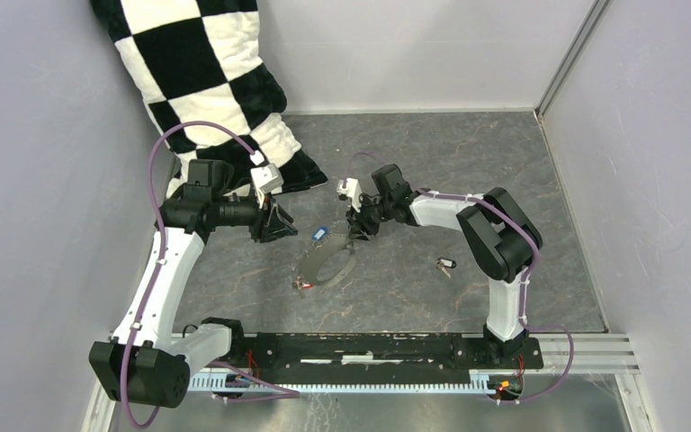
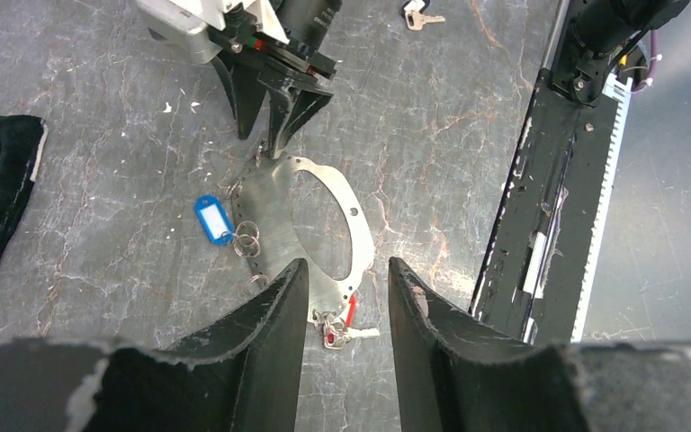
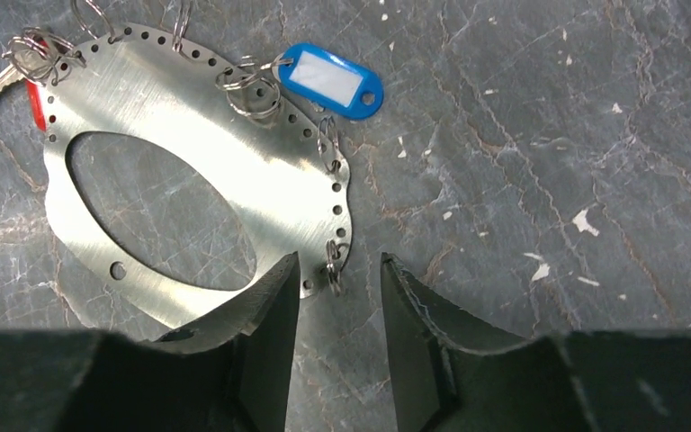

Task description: Put the keys on the keyring

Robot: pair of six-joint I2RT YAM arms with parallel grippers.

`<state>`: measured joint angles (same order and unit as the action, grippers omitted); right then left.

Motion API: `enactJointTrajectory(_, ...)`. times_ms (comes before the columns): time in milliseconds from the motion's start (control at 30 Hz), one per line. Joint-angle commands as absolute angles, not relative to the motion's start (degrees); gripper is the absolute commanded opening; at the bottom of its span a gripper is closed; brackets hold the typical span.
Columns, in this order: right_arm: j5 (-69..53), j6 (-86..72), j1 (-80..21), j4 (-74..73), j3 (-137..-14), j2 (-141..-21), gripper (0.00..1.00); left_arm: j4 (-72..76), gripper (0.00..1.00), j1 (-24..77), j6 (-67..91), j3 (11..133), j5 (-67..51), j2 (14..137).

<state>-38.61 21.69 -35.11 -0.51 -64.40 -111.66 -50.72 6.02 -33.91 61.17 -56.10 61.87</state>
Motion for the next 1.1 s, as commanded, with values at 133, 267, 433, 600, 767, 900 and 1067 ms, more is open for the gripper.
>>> enactJointTrajectory(133,-41.09,24.3,-35.08,-1.15,-68.68,-113.9,0.31,-50.48,0.44,5.96,-34.65,63.41,-57.76,61.76)
enactJointTrajectory(267,-40.87,25.37,-35.18,-2.87,-68.4,-113.22,0.15,-50.5,0.43,5.91,-34.28,63.95,-57.74,62.06)
enactJointTrajectory(433,-41.75,24.26,-35.19,-2.36,-66.59,-110.76,0.01,-50.44,0.43,5.89,-33.99,64.63,-57.49,62.08)
enactJointTrajectory(600,-43.77,19.49,-35.66,4.99,-60.92,-103.76,0.01,-50.32,0.42,5.9,-33.21,64.95,-57.52,61.76)
enactJointTrajectory(767,-36.62,21.79,-35.66,4.71,-60.0,-100.89,0.08,-50.36,0.42,5.89,-32.75,64.54,-57.81,61.41)
enactJointTrajectory(900,-39.01,25.89,-35.14,-3.1,-64.92,-103.11,0.01,-50.36,0.42,5.92,-32.42,64.68,-57.51,61.31)
enactJointTrajectory(1067,-40.6,19.19,-35.77,7.33,-59.05,-93.56,0.01,-50.67,0.42,5.97,-32.79,64.63,-58.27,61.34)
